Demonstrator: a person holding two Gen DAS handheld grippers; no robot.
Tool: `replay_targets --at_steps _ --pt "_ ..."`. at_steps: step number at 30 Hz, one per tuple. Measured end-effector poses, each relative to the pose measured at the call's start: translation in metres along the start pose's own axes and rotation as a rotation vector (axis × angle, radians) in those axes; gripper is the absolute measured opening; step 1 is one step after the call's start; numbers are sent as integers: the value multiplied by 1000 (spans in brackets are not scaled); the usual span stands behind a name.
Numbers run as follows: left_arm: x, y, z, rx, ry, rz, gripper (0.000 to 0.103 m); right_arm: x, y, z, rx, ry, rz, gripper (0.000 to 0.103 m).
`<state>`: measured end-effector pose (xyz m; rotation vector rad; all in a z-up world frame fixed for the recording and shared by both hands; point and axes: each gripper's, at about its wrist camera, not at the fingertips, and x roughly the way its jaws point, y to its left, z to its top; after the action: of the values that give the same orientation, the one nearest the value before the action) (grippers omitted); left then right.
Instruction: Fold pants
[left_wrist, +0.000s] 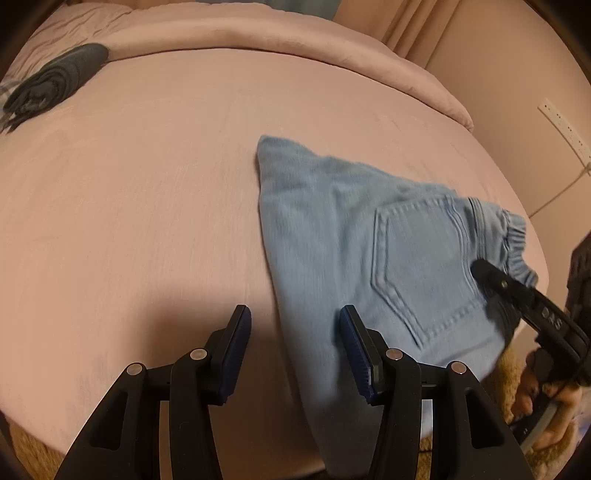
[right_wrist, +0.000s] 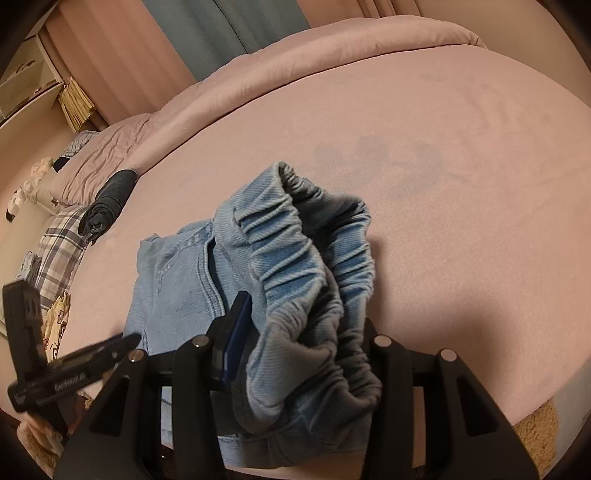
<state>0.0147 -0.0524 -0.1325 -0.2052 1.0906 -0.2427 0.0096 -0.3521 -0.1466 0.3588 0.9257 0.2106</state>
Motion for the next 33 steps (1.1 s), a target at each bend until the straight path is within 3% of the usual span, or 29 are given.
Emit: replay_targets --at_steps 13,33 --pt "-16 4 -29 -36 -27 -12 53 0 -1 -4 -9 -11 7 44" --pt "-17 8 -32 -43 -41 -17 54 0 5 -5 -39 -14 -19 45"
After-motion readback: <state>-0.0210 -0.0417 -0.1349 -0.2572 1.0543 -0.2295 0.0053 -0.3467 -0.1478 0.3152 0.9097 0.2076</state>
